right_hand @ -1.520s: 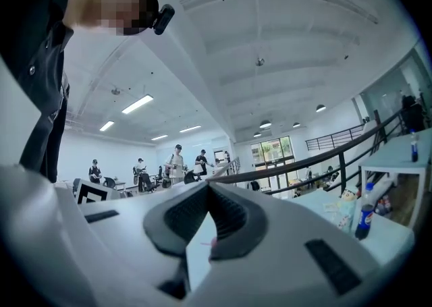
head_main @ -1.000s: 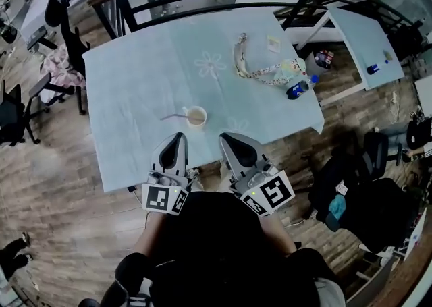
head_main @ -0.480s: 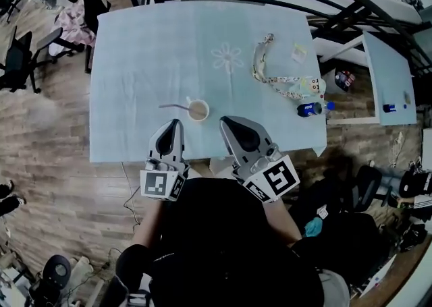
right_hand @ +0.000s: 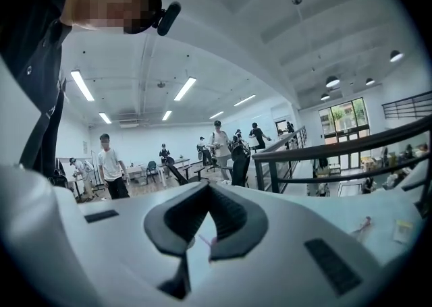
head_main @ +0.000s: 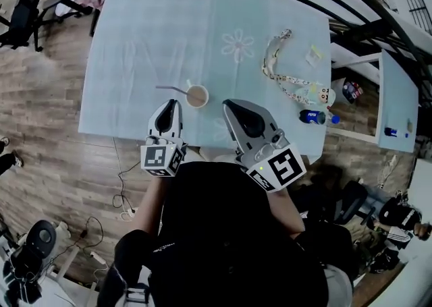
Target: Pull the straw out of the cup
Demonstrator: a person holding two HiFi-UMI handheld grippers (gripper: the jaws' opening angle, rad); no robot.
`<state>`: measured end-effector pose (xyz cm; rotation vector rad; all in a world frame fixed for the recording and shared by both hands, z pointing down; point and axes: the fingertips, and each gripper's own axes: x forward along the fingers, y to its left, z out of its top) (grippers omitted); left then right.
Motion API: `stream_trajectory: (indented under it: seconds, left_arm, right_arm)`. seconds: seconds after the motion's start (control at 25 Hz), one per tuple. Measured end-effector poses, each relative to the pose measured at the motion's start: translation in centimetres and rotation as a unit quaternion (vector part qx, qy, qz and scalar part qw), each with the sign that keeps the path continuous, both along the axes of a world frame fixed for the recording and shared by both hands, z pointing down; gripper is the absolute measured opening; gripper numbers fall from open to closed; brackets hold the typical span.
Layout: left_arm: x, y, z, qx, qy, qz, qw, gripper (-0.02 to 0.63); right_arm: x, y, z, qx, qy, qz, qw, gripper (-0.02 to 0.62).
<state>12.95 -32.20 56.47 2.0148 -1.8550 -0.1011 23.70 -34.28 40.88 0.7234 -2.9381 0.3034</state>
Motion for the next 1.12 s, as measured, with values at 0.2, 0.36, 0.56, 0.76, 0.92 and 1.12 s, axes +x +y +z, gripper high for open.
stream_trajectory:
  seconds: [0.2,0.36,0.56,0.76,0.92,1.12]
  left_arm:
    - [-0.5,-0.7,4.1,-0.044,0.044,-0.048,0.9969,0.081]
    - [-0.2,-1.5,6.8,-0.074,0.064,-0.068,0.9929,0.12]
    - [-0.7,-2.1,9.3,-0.098,0.096,-0.104,0.9851,0.129]
    - [-0.9,-2.8,10.7,-0.108,0.11,-0.113,0.9815,0.129]
    - [-1.0,-3.3,11.3,-0.113,0.118,-0.12,0.9792,0.129]
    - [-1.0,-3.7,11.6,-0.115,0.109,-0.12,0.98,0.127]
  right_arm:
    - [0.5,-0.7,0.5,-0.003,0.008,-0.019,1.0,0.009]
    - [1.2,-1.5,0.9,-0.007,0.014,-0.024,1.0,0.009]
    - [2.1,-1.8,1.7,-0.011,0.022,-0.023,0.999,0.009]
    - [2.8,-2.1,2.3,-0.014,0.03,-0.018,0.999,0.009]
    - [3.3,-2.2,2.5,-0.015,0.035,-0.013,0.999,0.009]
    - [3.6,-2.3,2.6,-0.014,0.037,-0.008,0.999,0.009]
